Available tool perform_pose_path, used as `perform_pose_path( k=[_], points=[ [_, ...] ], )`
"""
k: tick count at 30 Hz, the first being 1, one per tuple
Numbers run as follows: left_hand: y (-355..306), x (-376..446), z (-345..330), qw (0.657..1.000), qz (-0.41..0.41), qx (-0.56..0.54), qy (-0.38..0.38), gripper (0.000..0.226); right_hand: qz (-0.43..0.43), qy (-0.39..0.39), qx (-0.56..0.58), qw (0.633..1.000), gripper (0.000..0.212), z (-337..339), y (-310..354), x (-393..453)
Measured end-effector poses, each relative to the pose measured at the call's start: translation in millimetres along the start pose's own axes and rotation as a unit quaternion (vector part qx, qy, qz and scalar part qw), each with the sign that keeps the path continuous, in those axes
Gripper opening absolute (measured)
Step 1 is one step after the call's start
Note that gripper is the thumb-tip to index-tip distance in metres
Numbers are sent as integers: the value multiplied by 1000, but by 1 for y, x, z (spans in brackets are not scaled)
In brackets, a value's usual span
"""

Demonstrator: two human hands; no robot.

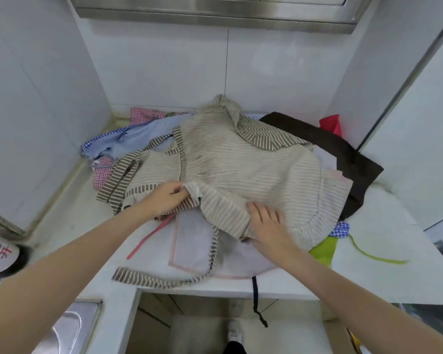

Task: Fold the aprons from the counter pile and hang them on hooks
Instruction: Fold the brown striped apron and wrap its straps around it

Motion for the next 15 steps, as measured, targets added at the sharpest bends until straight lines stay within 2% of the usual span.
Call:
perform_pose_path(
  k=[2,4,5,7,8,9,10,11,12,13,15],
  points=[
    [-11,5,11,998,36,-35,-47,44,-34,-89,6,995,74,16,-15,11],
    [-16,10,18,996,37,-43,-75,44,-85,-189,50,977,38,51,-43,25],
    [-17,12,20,995,33,-42,-81,43,-123,-216,78,966,29,74,-57,32],
    [-12,17,21,993,48,-50,-99,42,-155,-214,139,954,22,110,-76,47],
    [-9,18,19,992,61,-42,-97,43,-146,-181,159,959,18,118,-82,55],
    [-5,19,15,995,70,-13,-75,45,-124,-108,144,976,14,118,-86,65],
    [0,17,8,996,75,39,-30,46,-86,6,94,992,11,112,-86,69],
    [5,14,-1,992,80,94,26,44,-58,144,42,987,15,97,-84,67],
    [12,11,-10,984,84,134,82,38,-50,266,-8,963,20,81,-85,63],
    [17,6,-18,974,85,160,133,28,-45,352,-34,934,20,64,-87,54],
    [23,1,-23,968,85,133,194,16,-42,431,-31,901,13,45,-90,44]
  ],
)
Point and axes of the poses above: each hand's wrist, its own x-axis towards the middle knuckle, its own z-axis out of the back of the hand, y = z × x, the point moved 4 cm from there along x, towards the middle knuckle, and after that the axes turned 6 degrees about -z, right-handed, at the moved point
